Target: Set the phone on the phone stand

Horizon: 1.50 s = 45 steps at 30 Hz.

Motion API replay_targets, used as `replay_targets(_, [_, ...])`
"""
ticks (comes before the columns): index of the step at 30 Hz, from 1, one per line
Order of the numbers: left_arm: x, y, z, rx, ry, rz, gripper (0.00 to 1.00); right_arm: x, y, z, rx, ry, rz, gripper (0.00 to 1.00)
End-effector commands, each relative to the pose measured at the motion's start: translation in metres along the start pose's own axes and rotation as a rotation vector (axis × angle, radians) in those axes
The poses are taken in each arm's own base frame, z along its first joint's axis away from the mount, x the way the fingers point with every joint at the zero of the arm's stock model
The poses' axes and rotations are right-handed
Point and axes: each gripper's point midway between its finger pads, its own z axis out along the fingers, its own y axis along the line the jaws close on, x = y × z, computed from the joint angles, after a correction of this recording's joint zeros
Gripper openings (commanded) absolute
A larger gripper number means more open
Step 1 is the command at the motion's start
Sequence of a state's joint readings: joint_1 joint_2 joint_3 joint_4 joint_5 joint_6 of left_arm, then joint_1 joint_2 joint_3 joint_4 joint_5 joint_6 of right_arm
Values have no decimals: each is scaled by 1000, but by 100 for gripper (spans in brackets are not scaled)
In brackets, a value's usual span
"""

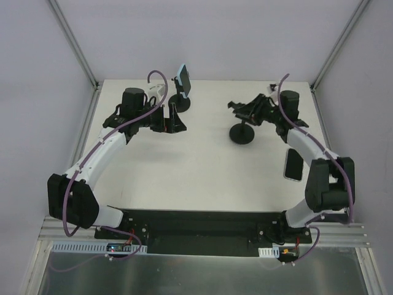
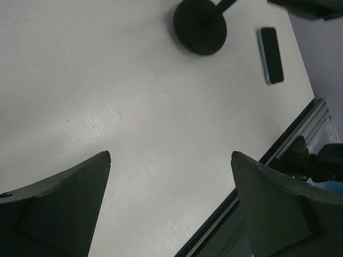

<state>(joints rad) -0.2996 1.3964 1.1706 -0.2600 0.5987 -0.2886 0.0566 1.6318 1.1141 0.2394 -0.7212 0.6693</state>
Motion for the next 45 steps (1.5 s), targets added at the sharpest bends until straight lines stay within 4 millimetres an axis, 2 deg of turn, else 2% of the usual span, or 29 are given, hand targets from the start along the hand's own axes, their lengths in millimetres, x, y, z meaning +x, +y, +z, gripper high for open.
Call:
replay_targets(1, [-24, -29, -26, 68, -101, 75, 93, 117, 78, -38, -244, 296, -266, 1])
replay_targets(3, [-25, -38, -32, 97, -111, 93, 94, 155, 75, -46, -275, 401, -321, 1])
replay_targets(4, [-25, -39, -33, 102, -115, 96, 94, 178, 80, -50, -297, 460, -355, 1])
replay_targets(7, [-27, -43, -38, 106, -134, 117, 95, 220, 67, -60, -292, 590, -395, 1])
replay_targets(10, [-27, -43, -38, 108, -138, 122, 95, 241, 56, -66, -310, 653, -377, 1])
replay_targets(13, [-27, -43, -38, 110, -138, 123, 95, 259, 56, -72, -352, 722, -384, 1])
replay_targets(15, [-26, -43, -37, 109, -137, 124, 95, 263, 53, -73, -360, 740, -385, 1])
replay_targets(18, [-25, -43, -36, 117, -128, 118, 96, 267, 48, -74, -361, 749, -395, 4])
replay_targets(20, [-25, -44, -35, 126, -123, 115, 95, 266, 42, -73, -341, 732, -403, 14])
replay_targets(21, [-24, -44, -35, 129, -121, 114, 95, 266, 41, -72, -334, 724, -410, 23])
replay_targets(22, [-24, -45, -36, 131, -122, 115, 95, 264, 42, -73, -331, 709, -421, 43])
replay_targets(24, [-24, -46, -36, 134, -123, 117, 96, 260, 38, -73, -301, 679, -440, 62])
replay_targets(25, [-24, -46, -36, 134, -121, 116, 96, 258, 42, -76, -299, 660, -459, 76])
replay_targets(26, [-23, -48, -36, 143, -119, 117, 96, 255, 37, -76, -255, 640, -462, 81])
replay_targets(28, [-23, -51, -36, 162, -113, 114, 96, 246, 41, -79, -228, 589, -484, 90])
replay_targets(32, [-15, -65, -28, 264, -62, 96, 96, 228, 39, -80, -90, 469, -453, 93])
replay_targets(33, [-12, -74, -28, 321, -40, 99, 95, 224, 43, -83, -69, 430, -417, 93])
replay_targets(34, [-6, -77, -21, 347, -6, 74, 93, 221, 37, -83, -33, 400, -391, 93])
replay_targets(35, [-3, -81, -20, 373, 10, 71, 92, 211, 30, -80, 31, 327, -382, 93])
replay_targets(36, [1, -86, -19, 402, 30, 69, 91, 205, 31, -85, 47, 278, -369, 93])
replay_targets(38, [8, -94, -13, 431, 58, 70, 90, 202, 23, -86, 79, 222, -316, 93])
replay_targets(39, [11, -97, -12, 442, 70, 71, 90, 203, 28, -87, 54, 209, -312, 92])
replay_targets(40, [16, -100, -9, 456, 88, 71, 90, 204, 31, -86, 34, 205, -296, 85])
replay_targets(43, [31, -113, -1, 501, 148, 67, 83, 206, 36, -85, -4, 202, -315, 74])
replay_targets(45, [40, -121, 3, 525, 183, 68, 78, 211, 43, -83, -45, 218, -332, 72])
